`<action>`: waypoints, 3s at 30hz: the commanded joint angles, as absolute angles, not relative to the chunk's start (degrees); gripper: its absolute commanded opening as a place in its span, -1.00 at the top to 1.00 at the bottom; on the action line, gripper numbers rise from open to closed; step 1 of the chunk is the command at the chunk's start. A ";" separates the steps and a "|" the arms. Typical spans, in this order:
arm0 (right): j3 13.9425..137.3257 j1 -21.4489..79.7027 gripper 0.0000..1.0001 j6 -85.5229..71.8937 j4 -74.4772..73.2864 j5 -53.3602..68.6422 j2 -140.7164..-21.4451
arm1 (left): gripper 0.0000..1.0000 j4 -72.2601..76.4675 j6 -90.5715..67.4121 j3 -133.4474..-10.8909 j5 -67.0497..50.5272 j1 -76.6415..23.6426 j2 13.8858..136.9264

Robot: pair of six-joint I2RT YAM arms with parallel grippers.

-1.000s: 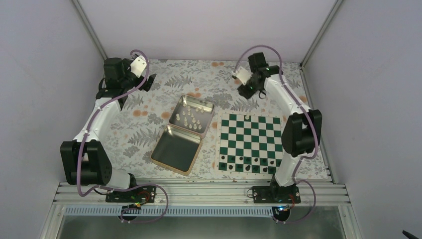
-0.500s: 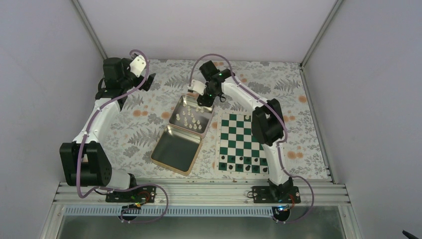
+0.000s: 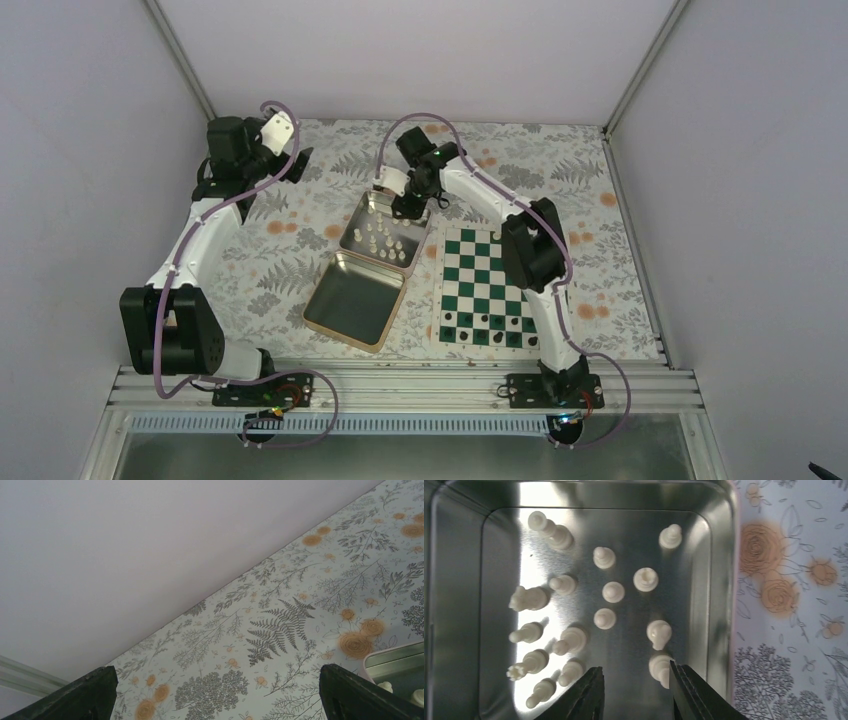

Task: Set up the chess pieces on the board
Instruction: Pick up the chess piece from the storage box.

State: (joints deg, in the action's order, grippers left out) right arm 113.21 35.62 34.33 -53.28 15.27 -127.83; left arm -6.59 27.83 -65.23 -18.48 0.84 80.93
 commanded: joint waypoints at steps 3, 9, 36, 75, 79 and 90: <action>112.76 38.03 0.33 36.49 -57.40 18.26 -128.30 | -1.00 -5.09 27.77 -64.41 -18.90 0.64 79.33; 107.21 39.69 0.34 36.65 -56.28 17.94 -125.35 | -1.00 -5.18 27.69 -64.66 -19.28 0.63 79.70; 106.96 42.81 0.37 37.27 -58.27 17.77 -126.82 | -1.00 -5.21 28.04 -64.14 -19.31 0.70 79.96; 106.87 43.42 0.38 37.85 -57.34 17.53 -129.87 | -1.00 -4.71 28.03 -63.75 -19.86 0.65 80.25; 107.21 43.51 0.39 37.85 -57.39 17.52 -130.21 | -1.00 -4.56 28.04 -63.71 -19.87 0.70 80.37; 107.48 43.59 0.66 37.47 -56.67 17.50 -129.97 | -1.00 -4.48 28.06 -63.67 -19.87 0.69 80.50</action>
